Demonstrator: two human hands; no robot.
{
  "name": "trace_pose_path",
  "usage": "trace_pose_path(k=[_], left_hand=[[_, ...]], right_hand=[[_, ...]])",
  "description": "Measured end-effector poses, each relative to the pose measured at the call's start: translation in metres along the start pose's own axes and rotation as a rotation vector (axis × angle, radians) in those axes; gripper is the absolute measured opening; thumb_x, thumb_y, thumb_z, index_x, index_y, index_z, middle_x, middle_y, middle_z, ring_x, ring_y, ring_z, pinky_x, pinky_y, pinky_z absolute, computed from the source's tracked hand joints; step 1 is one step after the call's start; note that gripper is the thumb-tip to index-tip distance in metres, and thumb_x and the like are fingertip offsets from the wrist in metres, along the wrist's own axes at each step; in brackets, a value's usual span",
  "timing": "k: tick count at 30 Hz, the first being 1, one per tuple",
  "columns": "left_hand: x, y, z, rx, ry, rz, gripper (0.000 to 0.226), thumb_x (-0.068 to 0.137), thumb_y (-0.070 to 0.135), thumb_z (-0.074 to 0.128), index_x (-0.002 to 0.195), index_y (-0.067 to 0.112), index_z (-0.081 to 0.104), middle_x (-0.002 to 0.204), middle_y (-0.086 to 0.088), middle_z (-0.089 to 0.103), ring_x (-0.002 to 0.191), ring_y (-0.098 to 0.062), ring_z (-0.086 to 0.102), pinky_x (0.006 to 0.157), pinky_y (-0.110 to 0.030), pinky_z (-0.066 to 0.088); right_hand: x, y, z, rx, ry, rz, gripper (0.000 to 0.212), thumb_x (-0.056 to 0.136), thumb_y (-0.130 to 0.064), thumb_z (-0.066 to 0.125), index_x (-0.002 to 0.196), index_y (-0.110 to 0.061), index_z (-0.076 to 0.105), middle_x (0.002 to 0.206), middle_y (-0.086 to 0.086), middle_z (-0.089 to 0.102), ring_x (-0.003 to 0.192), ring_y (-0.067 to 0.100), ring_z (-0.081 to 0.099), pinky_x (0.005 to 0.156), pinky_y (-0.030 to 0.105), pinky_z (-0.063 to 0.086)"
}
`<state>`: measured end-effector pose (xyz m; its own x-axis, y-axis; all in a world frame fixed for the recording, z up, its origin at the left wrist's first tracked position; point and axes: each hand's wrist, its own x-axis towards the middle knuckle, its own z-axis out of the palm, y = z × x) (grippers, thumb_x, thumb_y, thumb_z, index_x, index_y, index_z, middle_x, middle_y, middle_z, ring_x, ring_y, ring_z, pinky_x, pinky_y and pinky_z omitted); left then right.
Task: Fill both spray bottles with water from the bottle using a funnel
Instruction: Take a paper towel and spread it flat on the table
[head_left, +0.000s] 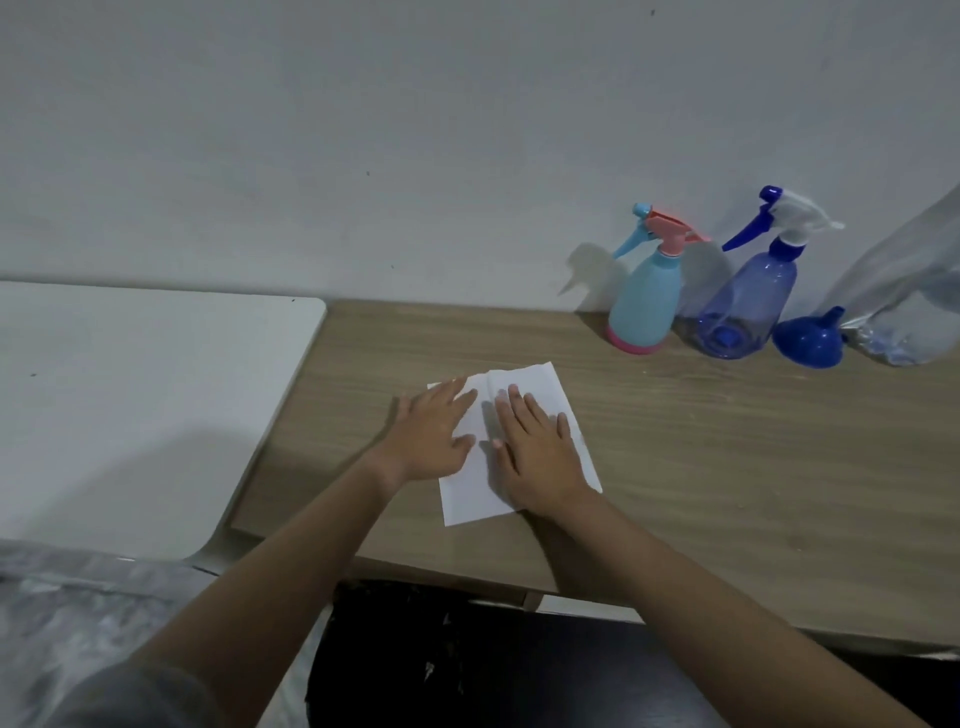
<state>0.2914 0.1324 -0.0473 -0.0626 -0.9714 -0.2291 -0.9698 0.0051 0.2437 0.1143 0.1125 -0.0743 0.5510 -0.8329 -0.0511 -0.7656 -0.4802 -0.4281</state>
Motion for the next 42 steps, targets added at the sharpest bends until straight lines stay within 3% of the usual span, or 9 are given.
trace_pose_path(k=[3, 6, 11, 16, 21, 29, 42], left_hand=[[-0.006, -0.007, 0.012, 0.112, -0.141, 0.019, 0.083, 0.09, 0.062, 0.035, 0.15, 0.023, -0.006, 0.158, 0.004, -0.018, 0.146, -0.014, -0.01, 0.112, -0.061, -0.006], [-0.011, -0.01, 0.022, 0.155, -0.146, 0.024, 0.09, 0.086, 0.071, 0.028, 0.148, 0.024, -0.017, 0.154, 0.005, -0.027, 0.144, -0.012, -0.017, 0.111, -0.063, -0.008], [-0.006, 0.005, 0.032, 0.195, -0.095, 0.082, 0.092, 0.078, 0.078, 0.013, 0.147, 0.025, -0.019, 0.155, 0.005, -0.027, 0.144, -0.012, -0.017, 0.11, -0.064, -0.008], [0.011, 0.04, 0.034, 0.194, -0.086, 0.13, 0.091, 0.082, 0.076, 0.019, 0.149, 0.024, -0.014, 0.156, 0.005, -0.024, 0.145, -0.012, -0.014, 0.11, -0.065, -0.007], [0.043, 0.094, 0.034, 0.184, -0.118, 0.184, 0.088, 0.086, 0.07, 0.029, 0.149, 0.026, -0.011, 0.156, 0.005, -0.023, 0.145, -0.012, -0.012, 0.109, -0.066, -0.006], [0.091, 0.191, 0.047, 0.207, -0.148, 0.247, 0.086, 0.085, 0.068, 0.035, 0.149, 0.032, -0.01, 0.156, 0.004, -0.024, 0.145, -0.013, -0.012, 0.108, -0.067, -0.004], [0.151, 0.38, 0.077, 0.256, -0.196, 0.378, 0.086, 0.085, 0.069, 0.035, 0.148, 0.033, -0.011, 0.156, 0.003, -0.025, 0.145, -0.015, -0.014, 0.109, -0.063, -0.009]], right_hand=[[0.002, 0.012, 0.015, -0.092, -0.053, 0.015, 0.062, 0.1, -0.045, 0.019, 0.153, -0.021, 0.0, 0.162, -0.004, -0.006, 0.149, 0.014, -0.007, 0.119, 0.05, 0.0], [0.003, 0.018, 0.019, -0.125, -0.04, 0.016, 0.062, 0.099, -0.047, 0.016, 0.153, -0.022, 0.0, 0.162, -0.004, -0.008, 0.149, 0.013, -0.008, 0.118, 0.047, -0.001], [-0.009, 0.032, 0.013, -0.118, -0.024, 0.028, 0.076, 0.084, -0.056, -0.004, 0.153, -0.024, -0.001, 0.161, -0.006, -0.009, 0.148, 0.011, -0.009, 0.118, 0.042, -0.003], [-0.023, 0.068, -0.002, -0.153, -0.004, 0.063, 0.075, 0.085, -0.057, -0.004, 0.153, -0.024, -0.002, 0.161, -0.007, -0.008, 0.148, 0.011, -0.008, 0.119, 0.042, 0.0], [-0.037, 0.115, -0.03, -0.143, 0.021, 0.121, 0.078, 0.083, -0.058, -0.004, 0.153, -0.023, 0.001, 0.162, -0.006, -0.005, 0.149, 0.012, -0.004, 0.118, 0.039, 0.001], [-0.062, 0.206, -0.074, -0.151, 0.025, 0.192, 0.062, 0.1, -0.047, 0.019, 0.153, -0.022, 0.001, 0.162, -0.003, -0.004, 0.149, 0.015, -0.005, 0.118, 0.039, 0.001], [-0.152, 0.363, -0.147, -0.134, 0.064, 0.337, 0.062, 0.1, -0.047, 0.02, 0.153, -0.021, 0.001, 0.162, -0.003, -0.005, 0.149, 0.015, -0.005, 0.118, 0.037, 0.001]])
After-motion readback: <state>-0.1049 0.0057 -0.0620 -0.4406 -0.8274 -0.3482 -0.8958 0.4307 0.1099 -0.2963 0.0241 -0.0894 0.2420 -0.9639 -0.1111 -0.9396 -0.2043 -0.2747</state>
